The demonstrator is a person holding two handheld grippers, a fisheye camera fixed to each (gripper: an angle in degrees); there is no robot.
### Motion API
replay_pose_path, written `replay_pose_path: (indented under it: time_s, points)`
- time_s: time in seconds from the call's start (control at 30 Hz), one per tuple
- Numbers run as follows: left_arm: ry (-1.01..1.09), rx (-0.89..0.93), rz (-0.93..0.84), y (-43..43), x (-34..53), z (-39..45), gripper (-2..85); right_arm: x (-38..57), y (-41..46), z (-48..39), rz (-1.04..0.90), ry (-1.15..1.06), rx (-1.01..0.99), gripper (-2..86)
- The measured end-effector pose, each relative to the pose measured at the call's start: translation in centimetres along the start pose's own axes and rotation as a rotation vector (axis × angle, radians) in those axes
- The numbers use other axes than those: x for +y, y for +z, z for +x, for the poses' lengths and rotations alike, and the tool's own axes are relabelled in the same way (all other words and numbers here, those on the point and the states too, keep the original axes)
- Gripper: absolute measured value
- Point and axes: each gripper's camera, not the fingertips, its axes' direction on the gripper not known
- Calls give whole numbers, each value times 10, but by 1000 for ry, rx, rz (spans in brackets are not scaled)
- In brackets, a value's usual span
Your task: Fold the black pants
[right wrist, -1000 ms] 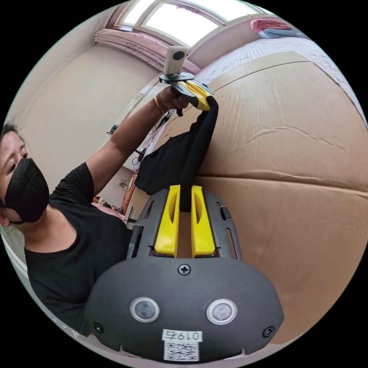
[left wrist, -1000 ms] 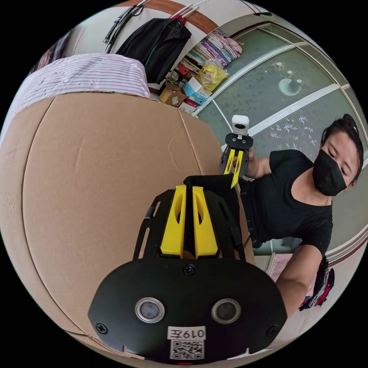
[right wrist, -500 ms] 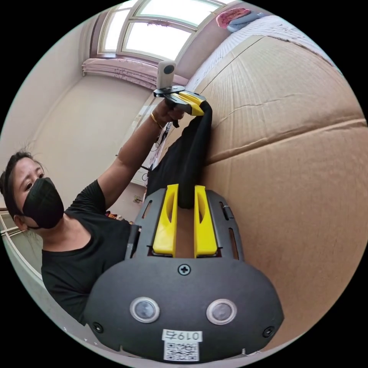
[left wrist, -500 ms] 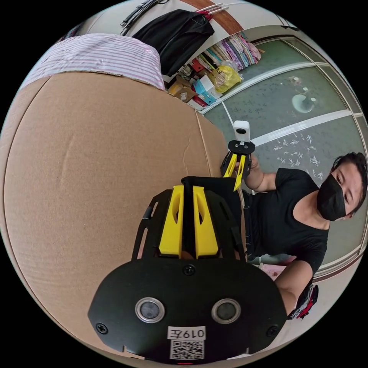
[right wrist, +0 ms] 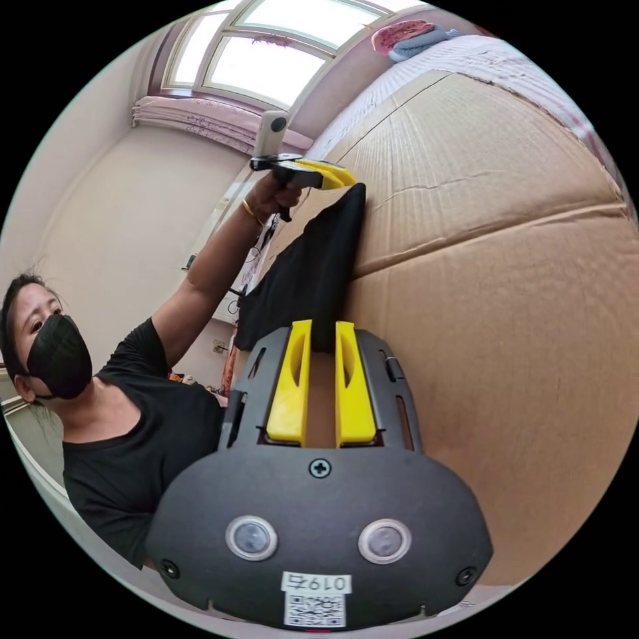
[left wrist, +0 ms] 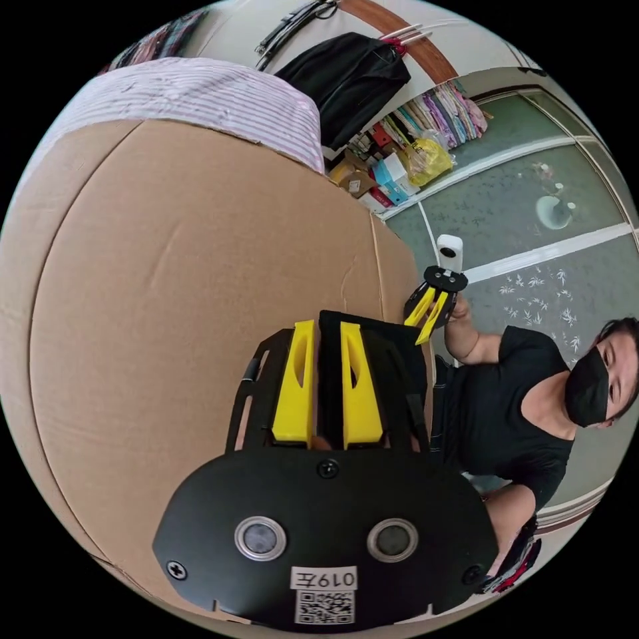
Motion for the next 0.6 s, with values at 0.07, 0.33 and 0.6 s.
replay_pose_path:
  time_s: [0.07, 0.33, 0.6]
  points:
    - [22, 2, 110, -25, 24, 22, 62, 3, -11, -7, 7, -6, 35, 68]
    - [300, -374, 353, 13, 171, 260, 79, -43, -43, -1, 81, -36, 66, 71]
    - [85, -611, 445, 130, 260, 366, 82, -113, 43, 37, -92, 1, 54, 84]
